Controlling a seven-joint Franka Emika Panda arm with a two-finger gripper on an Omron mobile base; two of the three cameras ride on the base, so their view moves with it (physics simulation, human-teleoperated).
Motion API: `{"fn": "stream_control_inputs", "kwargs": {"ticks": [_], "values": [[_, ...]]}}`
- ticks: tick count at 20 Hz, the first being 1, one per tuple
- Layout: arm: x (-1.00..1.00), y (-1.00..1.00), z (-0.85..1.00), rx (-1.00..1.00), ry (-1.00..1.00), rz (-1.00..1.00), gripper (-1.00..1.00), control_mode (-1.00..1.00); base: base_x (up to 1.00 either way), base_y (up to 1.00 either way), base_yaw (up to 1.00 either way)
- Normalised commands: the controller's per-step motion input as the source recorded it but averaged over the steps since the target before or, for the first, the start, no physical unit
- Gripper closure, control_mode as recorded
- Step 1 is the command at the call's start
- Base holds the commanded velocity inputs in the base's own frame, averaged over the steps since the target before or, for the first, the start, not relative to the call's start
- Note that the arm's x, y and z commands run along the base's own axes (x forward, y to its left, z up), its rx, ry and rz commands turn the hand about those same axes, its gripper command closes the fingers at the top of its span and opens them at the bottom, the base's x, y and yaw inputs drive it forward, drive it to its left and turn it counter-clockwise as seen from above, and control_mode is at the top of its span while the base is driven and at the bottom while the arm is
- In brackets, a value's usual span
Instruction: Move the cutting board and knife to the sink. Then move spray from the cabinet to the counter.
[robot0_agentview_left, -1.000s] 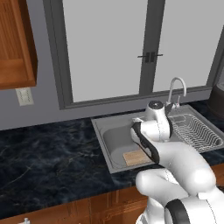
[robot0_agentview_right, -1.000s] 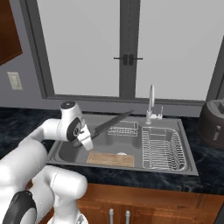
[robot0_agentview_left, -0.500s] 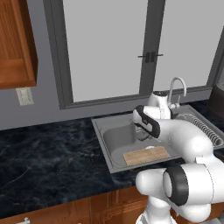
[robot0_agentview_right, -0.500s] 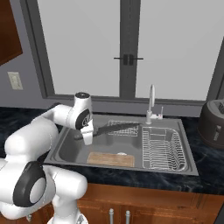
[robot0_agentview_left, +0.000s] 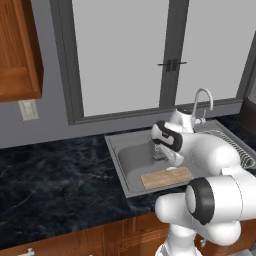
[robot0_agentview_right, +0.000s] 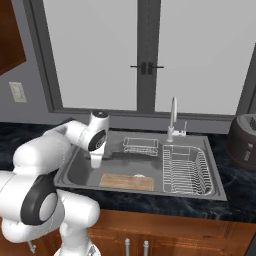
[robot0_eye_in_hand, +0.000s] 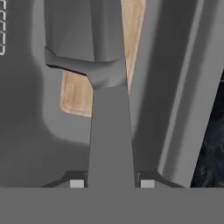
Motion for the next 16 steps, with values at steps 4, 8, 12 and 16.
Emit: {"fn": "stream_control_inputs", "kwargs": {"ticks": [4, 8, 12, 16], "values": [[0.08, 0.10, -0.27, 0.15, 0.00, -0.22, 1.00, -1.00, 0.00, 0.00, 0.00], [0.23, 0.11, -0.15, 0.13, 0.00, -0.17, 1.00, -1.00, 0.00, 0.00, 0.00], [0.26, 0.14, -0.18, 0.10, 0.00, -0.11, 1.00, -1.00, 0.00, 0.00, 0.00], [0.30, 0.11, -0.19, 0.08, 0.00, -0.01, 1.00, -1.00, 0.00, 0.00, 0.00]]}}
